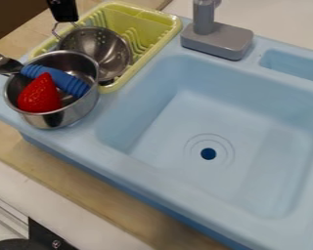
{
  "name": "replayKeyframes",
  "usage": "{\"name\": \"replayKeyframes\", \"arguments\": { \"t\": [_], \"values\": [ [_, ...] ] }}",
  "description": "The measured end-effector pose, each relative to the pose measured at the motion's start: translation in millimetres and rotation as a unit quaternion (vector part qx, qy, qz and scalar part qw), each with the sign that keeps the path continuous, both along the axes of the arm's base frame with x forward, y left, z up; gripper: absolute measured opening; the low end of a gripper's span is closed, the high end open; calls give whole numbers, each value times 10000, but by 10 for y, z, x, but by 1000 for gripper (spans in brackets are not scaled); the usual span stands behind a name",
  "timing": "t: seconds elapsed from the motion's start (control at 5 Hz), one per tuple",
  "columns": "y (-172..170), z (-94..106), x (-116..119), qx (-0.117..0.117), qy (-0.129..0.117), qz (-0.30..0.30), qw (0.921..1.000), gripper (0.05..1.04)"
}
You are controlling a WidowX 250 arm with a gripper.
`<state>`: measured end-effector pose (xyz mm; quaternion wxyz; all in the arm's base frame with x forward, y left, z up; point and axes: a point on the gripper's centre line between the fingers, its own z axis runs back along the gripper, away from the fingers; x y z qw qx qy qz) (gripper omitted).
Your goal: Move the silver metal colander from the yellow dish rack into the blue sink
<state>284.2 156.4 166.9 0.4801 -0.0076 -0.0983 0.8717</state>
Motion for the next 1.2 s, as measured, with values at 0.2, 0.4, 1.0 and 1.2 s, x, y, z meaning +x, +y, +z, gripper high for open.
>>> {"name": "replayKeyframes", "arguments": {
  "t": [0.2,0.4,1.0,1.2],
  "values": [
    [-10,-89,-11,-81,130,11,9999,994],
    [-34,-109,57,-140,126,-17,9998,994],
    [-90,-227,439,19,796,-194,9966,994],
    [-77,-269,442,102,805,-298,9963,994]
  ]
}}
